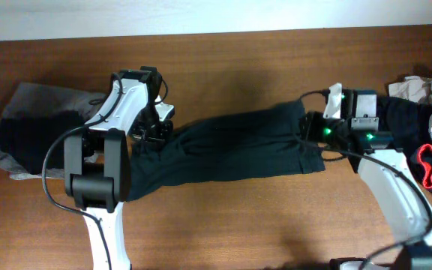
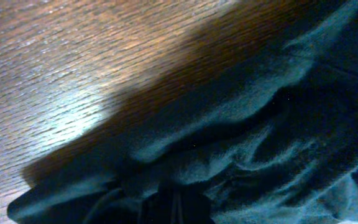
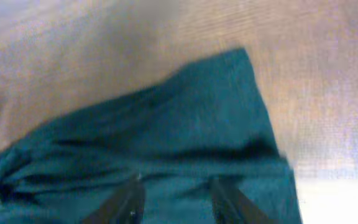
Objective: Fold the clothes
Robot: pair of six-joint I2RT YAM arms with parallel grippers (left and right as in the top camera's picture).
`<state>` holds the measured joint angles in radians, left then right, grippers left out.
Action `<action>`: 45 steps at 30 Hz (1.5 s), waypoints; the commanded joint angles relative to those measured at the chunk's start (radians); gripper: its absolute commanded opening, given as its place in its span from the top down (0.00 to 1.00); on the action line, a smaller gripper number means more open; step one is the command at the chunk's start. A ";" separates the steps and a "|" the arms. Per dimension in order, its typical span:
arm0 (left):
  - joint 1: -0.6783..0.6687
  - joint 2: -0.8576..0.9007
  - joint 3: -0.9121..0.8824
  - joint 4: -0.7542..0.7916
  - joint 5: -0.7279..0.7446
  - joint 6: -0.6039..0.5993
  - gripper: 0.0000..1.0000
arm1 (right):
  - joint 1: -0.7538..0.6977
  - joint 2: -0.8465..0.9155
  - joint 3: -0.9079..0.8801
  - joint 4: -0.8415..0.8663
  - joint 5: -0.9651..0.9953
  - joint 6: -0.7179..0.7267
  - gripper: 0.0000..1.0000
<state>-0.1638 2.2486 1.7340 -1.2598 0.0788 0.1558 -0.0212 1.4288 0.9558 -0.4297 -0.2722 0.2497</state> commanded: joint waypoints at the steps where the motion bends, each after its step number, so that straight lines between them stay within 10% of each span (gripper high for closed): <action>1: -0.008 -0.012 -0.005 0.003 0.011 -0.013 0.99 | -0.007 0.119 0.003 0.103 -0.005 -0.019 0.48; 32: -0.017 -0.012 -0.005 0.010 0.011 -0.013 0.99 | -0.090 0.570 0.162 0.345 -0.129 -0.089 0.37; 45: -0.017 -0.012 -0.005 0.010 0.011 -0.013 1.00 | -0.091 0.570 0.162 0.363 -0.215 -0.089 0.71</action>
<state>-0.1761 2.2486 1.7332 -1.2522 0.0788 0.1555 -0.1127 1.9842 1.1000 -0.0731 -0.4576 0.1726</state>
